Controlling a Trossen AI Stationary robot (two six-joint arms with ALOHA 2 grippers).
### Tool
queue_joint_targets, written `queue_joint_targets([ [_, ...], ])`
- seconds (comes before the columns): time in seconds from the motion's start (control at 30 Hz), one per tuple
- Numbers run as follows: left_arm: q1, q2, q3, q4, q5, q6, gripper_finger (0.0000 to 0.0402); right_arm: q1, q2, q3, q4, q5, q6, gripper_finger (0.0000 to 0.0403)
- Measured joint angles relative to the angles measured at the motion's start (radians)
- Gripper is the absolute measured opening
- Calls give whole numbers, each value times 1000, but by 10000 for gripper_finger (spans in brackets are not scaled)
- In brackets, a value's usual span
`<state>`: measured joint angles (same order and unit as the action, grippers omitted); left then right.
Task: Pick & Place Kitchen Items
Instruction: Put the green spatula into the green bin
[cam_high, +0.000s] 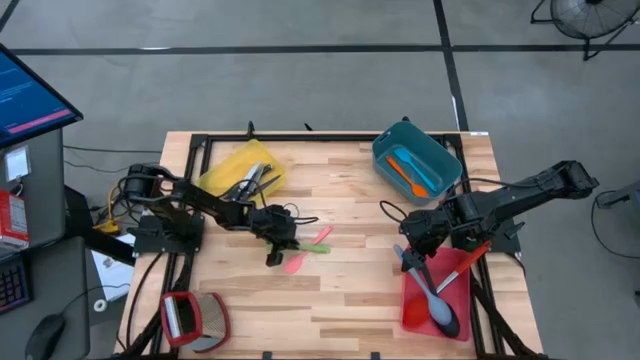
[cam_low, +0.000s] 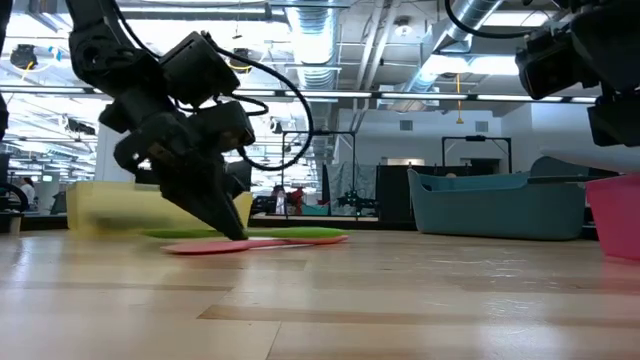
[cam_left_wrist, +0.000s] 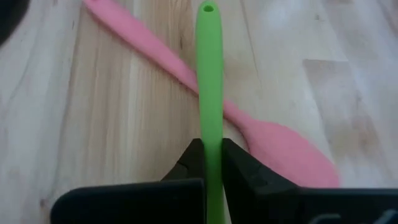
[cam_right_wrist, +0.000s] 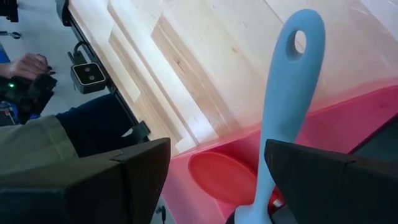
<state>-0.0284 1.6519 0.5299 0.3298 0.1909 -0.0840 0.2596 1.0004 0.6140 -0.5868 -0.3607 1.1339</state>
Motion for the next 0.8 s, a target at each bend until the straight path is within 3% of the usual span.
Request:
queue_joint_targets([
  [0.2,0,-110,2,18,-11,-46,5,-3,0,0,101,1,-12,258],
  [0.5,10,-373,2,61,-165,-131,5,-72,0,0,360,53,-143,258],
  [0.8,43,-587,5,242,-250,-184,6,-235,0,0,613,252,-379,258],
])
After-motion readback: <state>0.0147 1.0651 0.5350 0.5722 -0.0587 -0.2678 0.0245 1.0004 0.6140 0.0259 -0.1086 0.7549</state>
